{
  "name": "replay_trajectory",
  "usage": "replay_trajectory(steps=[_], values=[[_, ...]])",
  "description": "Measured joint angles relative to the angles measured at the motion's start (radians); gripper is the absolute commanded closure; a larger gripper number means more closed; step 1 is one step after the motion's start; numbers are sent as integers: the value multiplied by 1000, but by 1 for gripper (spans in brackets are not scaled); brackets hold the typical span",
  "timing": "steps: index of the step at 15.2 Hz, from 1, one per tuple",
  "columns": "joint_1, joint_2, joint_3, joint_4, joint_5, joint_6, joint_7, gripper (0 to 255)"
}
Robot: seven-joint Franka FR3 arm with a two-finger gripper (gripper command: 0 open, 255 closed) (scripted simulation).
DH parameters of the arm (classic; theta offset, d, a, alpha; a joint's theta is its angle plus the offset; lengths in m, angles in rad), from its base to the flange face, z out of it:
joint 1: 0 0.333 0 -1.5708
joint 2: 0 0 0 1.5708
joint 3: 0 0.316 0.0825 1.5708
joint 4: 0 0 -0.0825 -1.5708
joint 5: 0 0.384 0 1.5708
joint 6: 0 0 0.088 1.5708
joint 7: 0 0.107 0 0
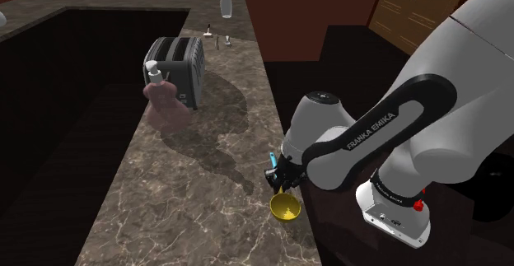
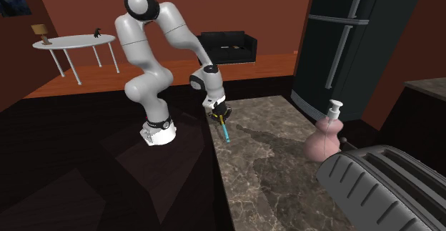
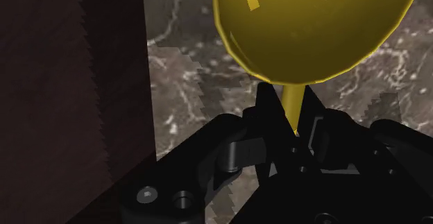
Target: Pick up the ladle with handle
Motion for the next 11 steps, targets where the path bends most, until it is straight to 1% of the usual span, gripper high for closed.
replay_trajectory(steps=[3, 11], values=[[-2, -80, -5, -1, -29, -79, 34, 255], [7, -291, -49, 0, -94, -291, 97, 255]])
